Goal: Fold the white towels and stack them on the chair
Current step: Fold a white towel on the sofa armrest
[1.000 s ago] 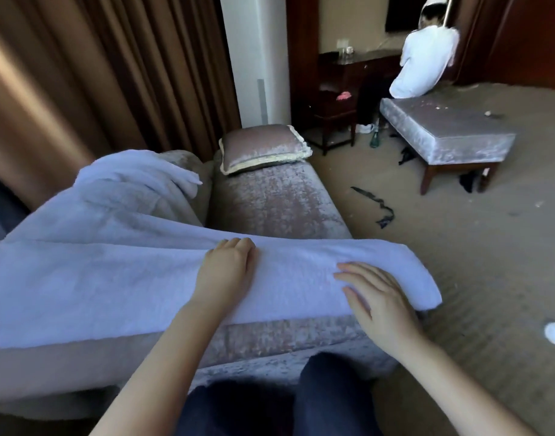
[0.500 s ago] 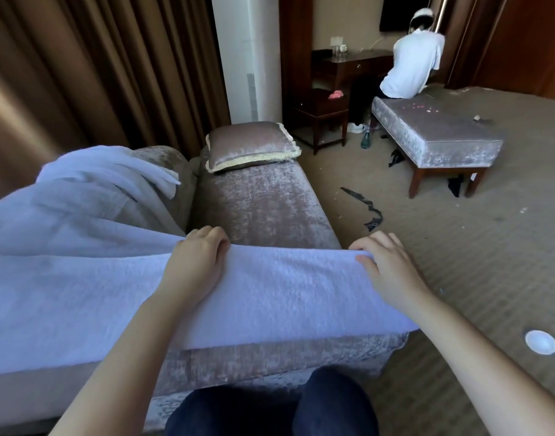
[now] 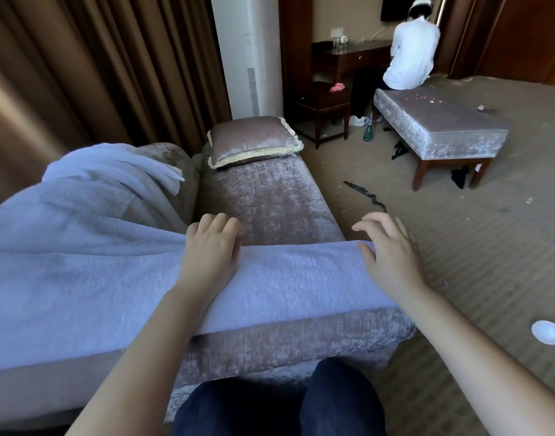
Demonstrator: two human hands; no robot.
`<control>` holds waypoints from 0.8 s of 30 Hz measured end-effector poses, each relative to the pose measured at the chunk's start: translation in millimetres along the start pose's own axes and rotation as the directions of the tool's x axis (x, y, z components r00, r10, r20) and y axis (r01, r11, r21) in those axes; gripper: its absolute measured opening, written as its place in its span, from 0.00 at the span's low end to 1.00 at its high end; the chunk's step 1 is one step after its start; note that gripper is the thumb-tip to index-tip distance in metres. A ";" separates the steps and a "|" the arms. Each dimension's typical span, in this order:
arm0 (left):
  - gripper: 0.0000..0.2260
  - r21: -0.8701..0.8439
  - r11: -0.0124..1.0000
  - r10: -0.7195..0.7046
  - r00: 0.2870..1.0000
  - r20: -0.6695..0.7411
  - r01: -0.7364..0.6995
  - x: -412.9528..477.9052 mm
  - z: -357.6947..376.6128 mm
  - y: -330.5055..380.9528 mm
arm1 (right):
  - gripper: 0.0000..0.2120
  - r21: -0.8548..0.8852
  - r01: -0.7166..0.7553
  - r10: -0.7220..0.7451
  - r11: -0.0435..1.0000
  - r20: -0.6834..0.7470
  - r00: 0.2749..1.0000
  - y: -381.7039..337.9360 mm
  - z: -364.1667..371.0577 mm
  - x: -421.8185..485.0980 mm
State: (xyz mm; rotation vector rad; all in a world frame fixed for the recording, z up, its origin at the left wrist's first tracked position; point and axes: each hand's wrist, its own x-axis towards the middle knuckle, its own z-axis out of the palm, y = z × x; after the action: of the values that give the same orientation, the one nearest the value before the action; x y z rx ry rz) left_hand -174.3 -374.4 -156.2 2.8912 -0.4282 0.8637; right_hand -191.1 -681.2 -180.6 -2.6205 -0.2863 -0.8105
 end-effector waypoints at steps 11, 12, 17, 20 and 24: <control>0.10 -0.200 0.908 0.371 0.928 -0.027 -0.369 -70.5 -31.1 46.7 | 0.09 0.001 0.259 -0.255 0.966 -0.154 0.954 21.3 -25.3 -86.9; 0.10 -0.163 0.905 0.396 0.918 -0.006 -0.392 -75.8 -28.6 48.4 | 0.08 -0.008 0.304 -0.303 0.953 -0.120 0.946 22.2 -22.9 -90.4; 0.07 -0.092 0.918 0.382 0.922 -0.070 -0.387 -79.2 -32.4 56.1 | 0.10 -0.100 0.295 -0.310 0.950 -0.218 0.925 11.9 -15.5 -91.5; 0.05 -0.176 0.891 0.413 0.908 -0.072 -0.419 -89.2 -47.1 65.4 | 0.11 -0.081 0.281 -0.293 0.956 -0.257 0.921 9.8 -27.1 -103.8; 0.05 -0.195 0.860 0.495 0.863 0.098 -0.471 -118.6 -43.7 66.3 | 0.09 0.005 0.313 -0.309 0.950 -0.137 0.941 11.5 -30.5 -139.9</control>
State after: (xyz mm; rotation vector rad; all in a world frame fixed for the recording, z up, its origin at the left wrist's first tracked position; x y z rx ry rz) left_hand -311.5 -402.0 -184.2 2.7313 -1.2236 0.6237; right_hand -316.5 -715.5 -241.5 -2.5137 -0.6809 -1.0732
